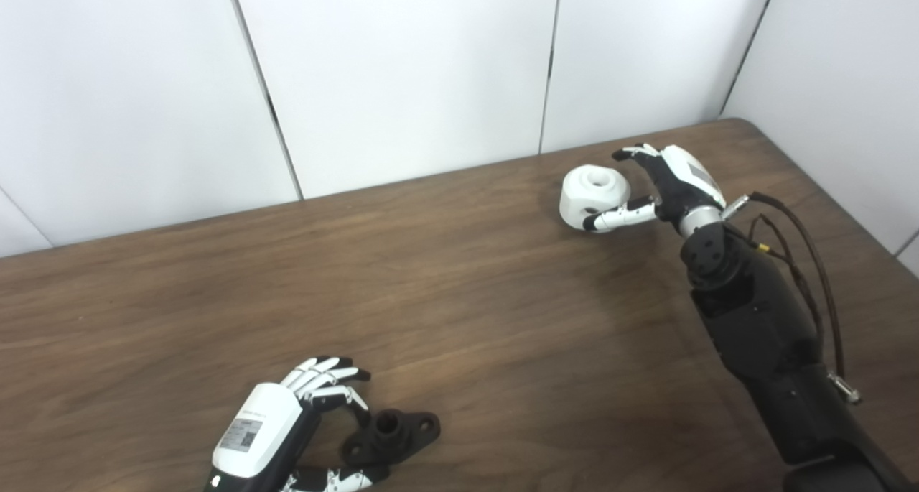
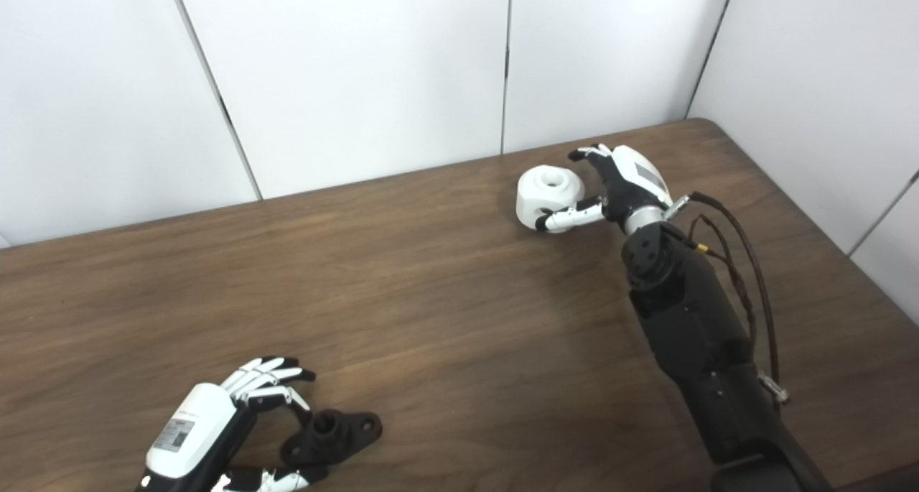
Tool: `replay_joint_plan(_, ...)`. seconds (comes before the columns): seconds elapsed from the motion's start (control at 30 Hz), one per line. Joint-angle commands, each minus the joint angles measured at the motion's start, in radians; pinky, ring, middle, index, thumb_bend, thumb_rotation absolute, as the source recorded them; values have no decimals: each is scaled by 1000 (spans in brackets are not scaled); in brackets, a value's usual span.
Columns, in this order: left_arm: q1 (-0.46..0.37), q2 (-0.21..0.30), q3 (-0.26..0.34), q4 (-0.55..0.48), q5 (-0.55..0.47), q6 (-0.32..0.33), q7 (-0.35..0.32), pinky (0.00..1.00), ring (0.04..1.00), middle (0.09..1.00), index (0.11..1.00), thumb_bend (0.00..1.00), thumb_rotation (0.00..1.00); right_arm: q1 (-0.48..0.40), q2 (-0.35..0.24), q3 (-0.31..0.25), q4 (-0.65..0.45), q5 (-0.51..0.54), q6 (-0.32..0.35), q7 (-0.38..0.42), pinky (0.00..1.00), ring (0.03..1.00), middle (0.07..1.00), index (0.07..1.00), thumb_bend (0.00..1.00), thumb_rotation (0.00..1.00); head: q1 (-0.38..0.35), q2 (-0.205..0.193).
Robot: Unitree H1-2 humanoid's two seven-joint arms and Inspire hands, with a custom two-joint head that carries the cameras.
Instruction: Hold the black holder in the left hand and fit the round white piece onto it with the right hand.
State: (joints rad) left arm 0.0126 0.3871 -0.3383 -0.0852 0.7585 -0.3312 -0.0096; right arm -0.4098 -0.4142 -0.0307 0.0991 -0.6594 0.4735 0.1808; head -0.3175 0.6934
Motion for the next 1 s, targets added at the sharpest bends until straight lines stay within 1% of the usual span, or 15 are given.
replay_joint_plan(0.0,7,20,5,7,42,42,-37,906,873,798,486,524,55,-51,-13,-1,-17,-11,-4,-25,1000,1000,949,804,817,290,-1,1)
replay_joint_plan(0.2,4,17,4,7,43,48,-41,909,876,799,486,524,55,-50,-24,24,-7,-14,-6,-47,1000,1000,938,779,814,269,0,0)
replay_joint_plan(0.37,3,18,1,8,45,48,-45,913,879,800,486,524,55,-51,-26,34,-1,-16,-6,-57,1000,1000,940,768,824,247,3,0)
replay_joint_plan(0.63,5,18,2,0,44,49,-49,914,881,801,486,523,55,-50,-38,43,4,4,-13,-72,1000,1000,936,767,837,245,4,3)
replay_joint_plan(0.97,10,17,-2,1,48,42,-42,907,877,800,486,524,55,-54,-41,56,-9,-1,-8,-66,1000,1000,934,767,808,262,8,5)
